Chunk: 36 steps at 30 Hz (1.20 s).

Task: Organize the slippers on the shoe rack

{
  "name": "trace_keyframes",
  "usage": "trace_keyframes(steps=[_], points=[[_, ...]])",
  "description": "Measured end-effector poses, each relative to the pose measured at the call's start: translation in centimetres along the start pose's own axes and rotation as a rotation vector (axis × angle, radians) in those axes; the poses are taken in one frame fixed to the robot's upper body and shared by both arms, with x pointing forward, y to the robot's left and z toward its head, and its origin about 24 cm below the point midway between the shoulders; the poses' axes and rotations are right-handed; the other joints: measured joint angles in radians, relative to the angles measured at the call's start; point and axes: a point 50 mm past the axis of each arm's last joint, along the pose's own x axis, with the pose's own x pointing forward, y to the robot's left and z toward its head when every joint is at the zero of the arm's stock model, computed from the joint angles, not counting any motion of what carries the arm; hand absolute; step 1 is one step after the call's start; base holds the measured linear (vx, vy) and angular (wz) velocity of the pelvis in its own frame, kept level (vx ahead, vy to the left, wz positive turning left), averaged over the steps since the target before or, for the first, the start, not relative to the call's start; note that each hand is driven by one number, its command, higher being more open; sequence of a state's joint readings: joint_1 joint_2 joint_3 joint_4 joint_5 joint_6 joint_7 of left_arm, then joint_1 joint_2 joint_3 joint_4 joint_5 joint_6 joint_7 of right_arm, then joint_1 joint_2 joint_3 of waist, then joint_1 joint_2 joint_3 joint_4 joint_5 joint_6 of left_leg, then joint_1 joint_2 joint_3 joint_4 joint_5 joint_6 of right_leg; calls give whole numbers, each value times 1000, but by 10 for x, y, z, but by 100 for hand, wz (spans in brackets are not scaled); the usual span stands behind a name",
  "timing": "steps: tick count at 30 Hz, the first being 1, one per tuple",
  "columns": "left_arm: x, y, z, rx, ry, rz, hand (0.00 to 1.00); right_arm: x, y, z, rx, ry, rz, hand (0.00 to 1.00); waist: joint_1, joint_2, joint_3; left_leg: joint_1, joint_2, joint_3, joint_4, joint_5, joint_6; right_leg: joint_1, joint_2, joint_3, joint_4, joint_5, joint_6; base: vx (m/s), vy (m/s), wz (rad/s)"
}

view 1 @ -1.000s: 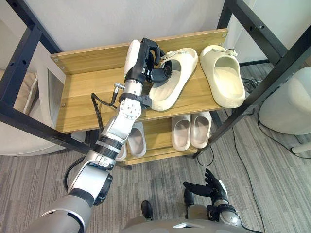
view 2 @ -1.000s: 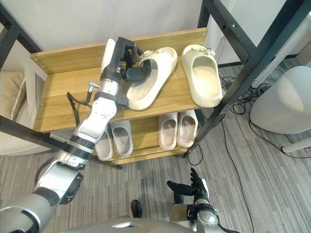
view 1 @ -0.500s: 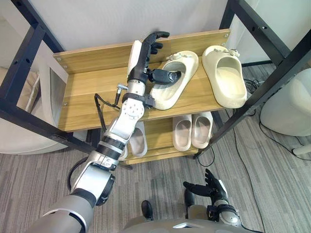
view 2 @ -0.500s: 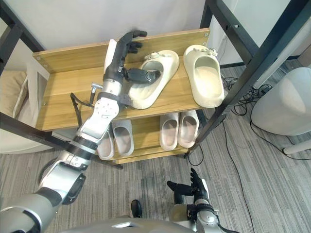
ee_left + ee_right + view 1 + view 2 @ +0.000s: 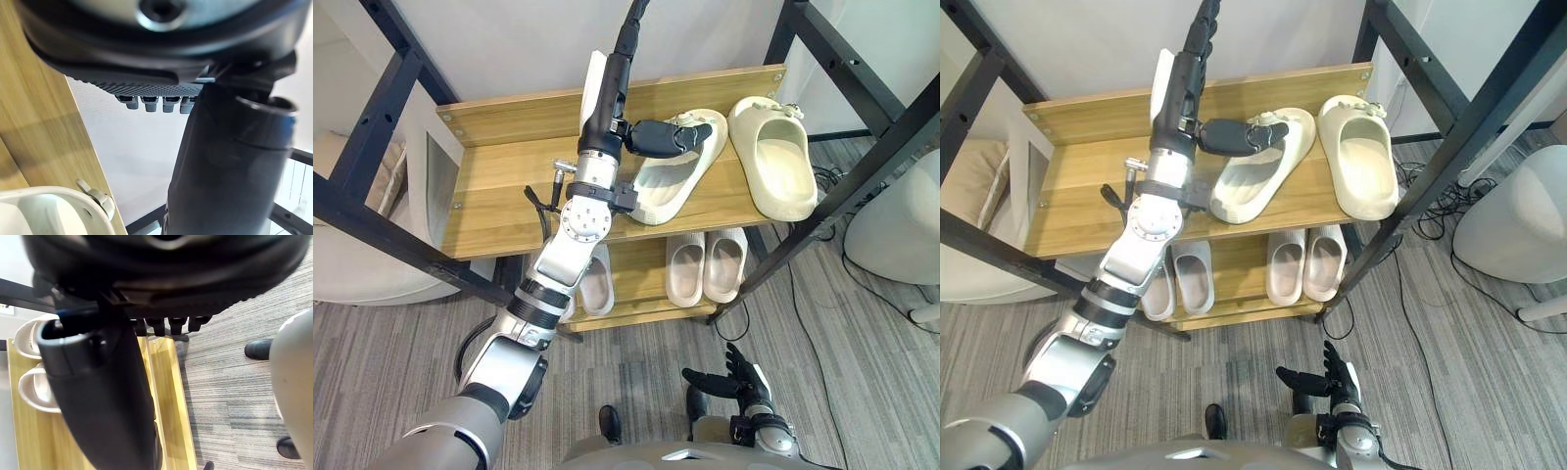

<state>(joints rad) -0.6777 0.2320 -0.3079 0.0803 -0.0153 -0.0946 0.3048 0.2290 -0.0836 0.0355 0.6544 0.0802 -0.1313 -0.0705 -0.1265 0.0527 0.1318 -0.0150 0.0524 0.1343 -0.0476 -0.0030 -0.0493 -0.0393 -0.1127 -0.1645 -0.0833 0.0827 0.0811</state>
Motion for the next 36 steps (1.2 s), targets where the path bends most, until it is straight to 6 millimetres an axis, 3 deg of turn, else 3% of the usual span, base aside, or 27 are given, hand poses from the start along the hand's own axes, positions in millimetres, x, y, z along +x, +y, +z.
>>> trace_keyframes(steps=[13, 24, 32, 36], points=[[-42, 7, -7, -189, 63, 31, 100, -1, 0, -6, -14, 28, 8, 100, 36, -11, -9, 6, -3, -24, 3, 5, 3, 20, -3, -24, 0, -2, -1, -7, 4, 5], [-116, -5, -45, -523, 351, 7, 100, -1, 2, -11, -50, 59, 25, 100, 70, -24, -22, 2, -7, -54, 2, 17, 5, 32, -7, -58, -1, -2, -1, -9, 8, 8], [-122, -26, -42, -602, 365, -95, 100, -1, 2, -13, -67, 68, 35, 100, 69, -25, -30, 12, -7, -65, -22, 32, 5, 36, -6, -72, -4, -1, -1, -11, 5, 5], [-121, -48, -34, -680, 370, -180, 100, 0, 1, -13, -72, 75, 32, 100, 71, -25, -32, 9, -6, -65, -24, 33, 4, 34, -10, -72, -2, 0, 1, 0, 0, 0]])
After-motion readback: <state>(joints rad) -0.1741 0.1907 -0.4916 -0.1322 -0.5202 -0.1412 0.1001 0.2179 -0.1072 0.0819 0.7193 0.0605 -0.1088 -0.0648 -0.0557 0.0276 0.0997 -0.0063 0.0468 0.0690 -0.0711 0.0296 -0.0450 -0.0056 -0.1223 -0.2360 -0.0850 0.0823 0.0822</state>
